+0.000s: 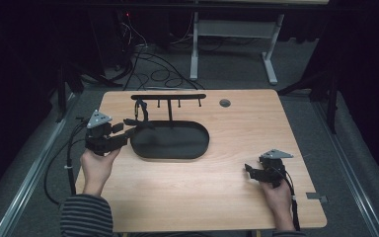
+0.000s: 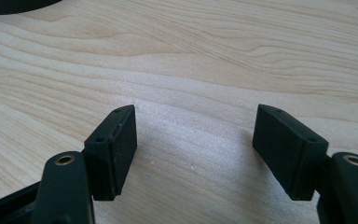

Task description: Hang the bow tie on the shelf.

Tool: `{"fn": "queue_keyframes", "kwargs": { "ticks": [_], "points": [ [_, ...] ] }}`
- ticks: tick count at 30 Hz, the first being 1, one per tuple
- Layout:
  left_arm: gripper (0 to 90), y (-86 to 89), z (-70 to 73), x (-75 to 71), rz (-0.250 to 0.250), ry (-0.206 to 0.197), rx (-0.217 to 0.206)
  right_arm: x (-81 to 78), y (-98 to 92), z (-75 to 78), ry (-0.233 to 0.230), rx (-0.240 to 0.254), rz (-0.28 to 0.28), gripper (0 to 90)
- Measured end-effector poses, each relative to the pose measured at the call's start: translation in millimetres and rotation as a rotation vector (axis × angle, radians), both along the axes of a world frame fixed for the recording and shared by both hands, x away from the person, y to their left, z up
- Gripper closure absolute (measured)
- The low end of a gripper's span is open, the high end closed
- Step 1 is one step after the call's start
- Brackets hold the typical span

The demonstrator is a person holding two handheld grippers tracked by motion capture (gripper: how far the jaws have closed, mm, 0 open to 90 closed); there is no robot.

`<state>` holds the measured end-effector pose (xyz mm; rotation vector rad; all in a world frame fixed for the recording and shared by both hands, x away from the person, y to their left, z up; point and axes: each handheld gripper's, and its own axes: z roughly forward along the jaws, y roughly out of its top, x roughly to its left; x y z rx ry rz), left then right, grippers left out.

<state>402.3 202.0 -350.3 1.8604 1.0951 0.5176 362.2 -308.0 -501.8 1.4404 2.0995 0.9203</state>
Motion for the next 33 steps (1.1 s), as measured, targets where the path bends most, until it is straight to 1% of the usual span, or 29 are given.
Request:
{"fn": "queue_keyframes", "kwargs": {
  "ticks": [4, 6, 7, 10, 16, 19, 24, 28, 33],
  "points": [
    [52.9, 1.7, -1.8, -4.6, 0.003, -0.008, -0.018, -0.1, 0.1, 0.1, 0.001, -0.001, 0.001, 32.0],
    [53.3, 2.3, -2.8, -9.0, 0.012, -0.029, -0.028, -0.1, 0.1, 0.1, 0.001, -0.001, 0.001, 32.0],
    [53.5, 2.6, -3.1, -10.3, 0.013, -0.031, -0.029, -0.1, 0.1, 0.1, 0.001, -0.001, 0.001, 32.1],
    [53.1, 3.7, -5.1, -13.8, 0.013, -0.024, -0.031, 0.0, 0.2, 0.0, 0.000, -0.004, 0.003, 32.1],
    [52.4, 7.7, -8.7, -20.1, 0.028, -0.031, -0.045, 0.0, 0.2, 0.0, 0.000, -0.004, 0.003, 32.1],
    [52.4, 8.9, -10.1, -24.3, 0.028, -0.033, -0.052, 0.0, 0.3, 0.0, -0.001, -0.006, 0.002, 32.1],
    [52.4, 8.6, -12.3, -27.0, 0.025, -0.029, -0.046, 0.0, 0.6, -0.1, -0.002, -0.007, 0.001, 32.1],
    [52.4, 8.2, -14.7, -30.9, 0.022, -0.035, -0.054, -0.2, 1.1, -0.1, -0.001, -0.010, 0.000, 32.1],
    [52.4, 8.4, -17.7, -35.7, 0.018, -0.036, -0.053, -0.2, 1.4, -0.1, -0.002, -0.014, 0.001, 32.1]
  ]
}}
